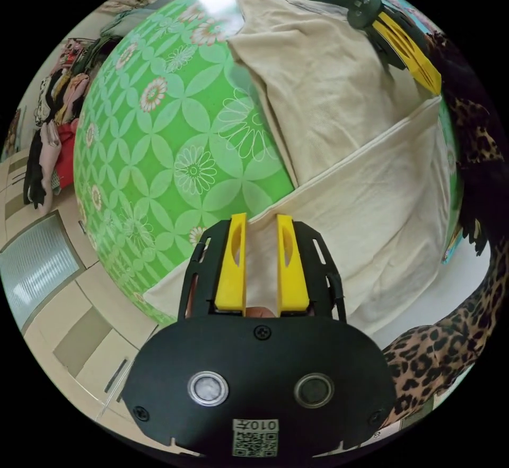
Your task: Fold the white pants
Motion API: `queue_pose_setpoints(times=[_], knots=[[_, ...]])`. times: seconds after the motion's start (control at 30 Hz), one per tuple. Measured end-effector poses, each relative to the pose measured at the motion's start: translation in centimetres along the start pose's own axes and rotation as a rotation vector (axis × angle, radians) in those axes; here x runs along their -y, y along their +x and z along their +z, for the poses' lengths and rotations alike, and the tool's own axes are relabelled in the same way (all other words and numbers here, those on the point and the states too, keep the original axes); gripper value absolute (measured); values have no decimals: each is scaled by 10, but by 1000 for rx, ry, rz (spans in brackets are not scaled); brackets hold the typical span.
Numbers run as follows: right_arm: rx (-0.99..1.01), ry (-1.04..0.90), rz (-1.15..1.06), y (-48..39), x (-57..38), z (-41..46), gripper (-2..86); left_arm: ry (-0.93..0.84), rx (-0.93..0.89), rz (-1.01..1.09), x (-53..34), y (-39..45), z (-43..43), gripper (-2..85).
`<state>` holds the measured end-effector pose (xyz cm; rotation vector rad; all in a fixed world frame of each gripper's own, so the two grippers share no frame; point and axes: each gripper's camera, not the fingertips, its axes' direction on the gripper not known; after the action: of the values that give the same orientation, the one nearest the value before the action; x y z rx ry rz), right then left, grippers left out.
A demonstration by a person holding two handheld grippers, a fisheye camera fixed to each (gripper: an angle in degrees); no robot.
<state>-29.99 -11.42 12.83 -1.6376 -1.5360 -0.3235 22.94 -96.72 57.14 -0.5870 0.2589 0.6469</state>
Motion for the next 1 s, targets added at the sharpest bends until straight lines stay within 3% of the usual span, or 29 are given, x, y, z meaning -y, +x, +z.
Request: queue_pose_setpoints(times=[0.2, 0.4, 0.8, 1.0], knots=[[0, -1, 1, -17, -18, -5, 30, 37, -158, -24, -12, -2, 8, 15], [5, -2, -9, -35, -38, -5, 30, -8, -77, -155, -41, 45, 2, 0], [-11, 21, -32, -81, -76, 16, 30, 2, 333, -602, -136, 276, -58, -1], [-75, 70, -48, -112, -97, 37, 31, 175, 431, -922, -184, 433, -40, -1]])
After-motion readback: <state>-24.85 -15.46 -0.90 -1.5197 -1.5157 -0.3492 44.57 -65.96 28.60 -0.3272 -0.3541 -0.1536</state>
